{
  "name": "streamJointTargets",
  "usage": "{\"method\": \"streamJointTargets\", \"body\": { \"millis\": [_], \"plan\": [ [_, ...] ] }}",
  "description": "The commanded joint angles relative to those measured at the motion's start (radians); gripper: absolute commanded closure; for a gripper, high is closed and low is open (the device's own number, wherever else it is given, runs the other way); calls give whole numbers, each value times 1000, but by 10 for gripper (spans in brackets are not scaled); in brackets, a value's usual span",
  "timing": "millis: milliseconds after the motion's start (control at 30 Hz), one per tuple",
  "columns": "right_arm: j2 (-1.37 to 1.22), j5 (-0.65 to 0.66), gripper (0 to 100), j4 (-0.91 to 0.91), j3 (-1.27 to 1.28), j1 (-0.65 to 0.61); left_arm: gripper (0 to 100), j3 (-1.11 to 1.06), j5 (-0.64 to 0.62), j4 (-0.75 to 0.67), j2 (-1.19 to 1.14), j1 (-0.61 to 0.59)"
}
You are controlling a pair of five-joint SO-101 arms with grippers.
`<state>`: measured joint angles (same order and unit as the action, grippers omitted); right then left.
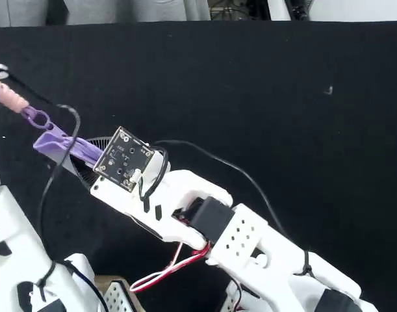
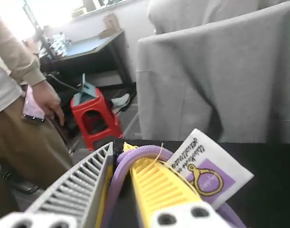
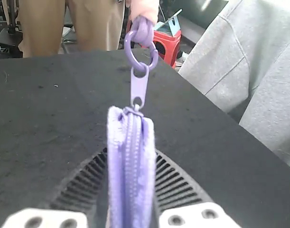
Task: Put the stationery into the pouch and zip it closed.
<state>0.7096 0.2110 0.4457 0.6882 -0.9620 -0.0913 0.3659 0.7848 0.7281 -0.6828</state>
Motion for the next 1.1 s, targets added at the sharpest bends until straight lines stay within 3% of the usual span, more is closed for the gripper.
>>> {"method": "streamJointTargets", "body": {
  "millis": [0,567,1067],
  "plan": [
    [58,15,988,5,-4,17,970,-74,8,-137,9,-84],
    [64,14,988,-110,58,17,970,-357,69,-163,9,-133],
    [274,15,988,-112,108,57,970,-475,63,-155,9,-145]
  ]
}}
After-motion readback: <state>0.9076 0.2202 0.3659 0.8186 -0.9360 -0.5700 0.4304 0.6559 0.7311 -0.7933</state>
